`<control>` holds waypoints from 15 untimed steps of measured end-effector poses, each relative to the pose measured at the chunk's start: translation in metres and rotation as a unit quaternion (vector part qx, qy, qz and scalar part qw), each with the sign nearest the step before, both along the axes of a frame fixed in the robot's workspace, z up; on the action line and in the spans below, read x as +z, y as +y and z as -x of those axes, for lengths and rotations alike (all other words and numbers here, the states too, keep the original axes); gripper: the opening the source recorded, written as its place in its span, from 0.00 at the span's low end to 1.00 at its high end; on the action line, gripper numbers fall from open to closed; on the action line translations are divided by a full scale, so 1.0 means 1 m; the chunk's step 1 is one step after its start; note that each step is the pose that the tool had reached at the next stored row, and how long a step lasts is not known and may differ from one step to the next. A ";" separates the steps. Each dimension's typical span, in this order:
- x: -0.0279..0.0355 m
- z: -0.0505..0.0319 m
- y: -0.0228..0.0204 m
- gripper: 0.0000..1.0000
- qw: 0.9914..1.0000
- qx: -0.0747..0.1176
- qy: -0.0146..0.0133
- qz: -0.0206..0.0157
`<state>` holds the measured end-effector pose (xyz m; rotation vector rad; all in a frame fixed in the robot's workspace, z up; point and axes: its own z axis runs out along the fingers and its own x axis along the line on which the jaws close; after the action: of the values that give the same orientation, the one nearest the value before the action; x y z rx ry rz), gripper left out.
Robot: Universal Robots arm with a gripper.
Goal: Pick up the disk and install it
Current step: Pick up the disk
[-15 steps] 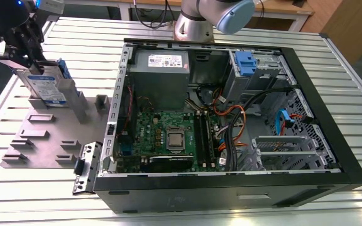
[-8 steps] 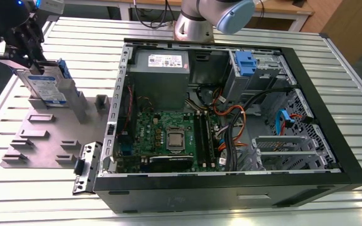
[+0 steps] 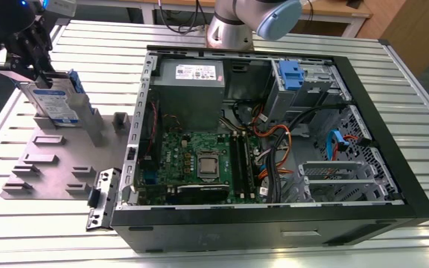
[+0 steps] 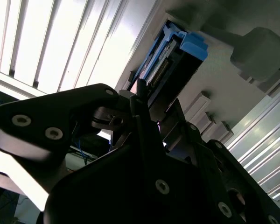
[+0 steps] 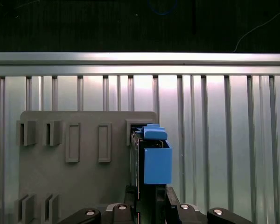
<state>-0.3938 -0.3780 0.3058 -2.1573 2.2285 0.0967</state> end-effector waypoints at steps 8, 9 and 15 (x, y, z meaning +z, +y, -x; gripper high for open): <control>0.0103 0.0000 0.0001 0.35 1.000 0.000 0.000 0.000; 0.0114 0.0000 0.0001 0.35 1.000 0.000 0.000 0.000; 0.0115 0.0000 -0.0002 0.35 1.000 -0.008 0.000 0.002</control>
<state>-0.3938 -0.3783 0.3174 -2.1399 2.2485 0.0922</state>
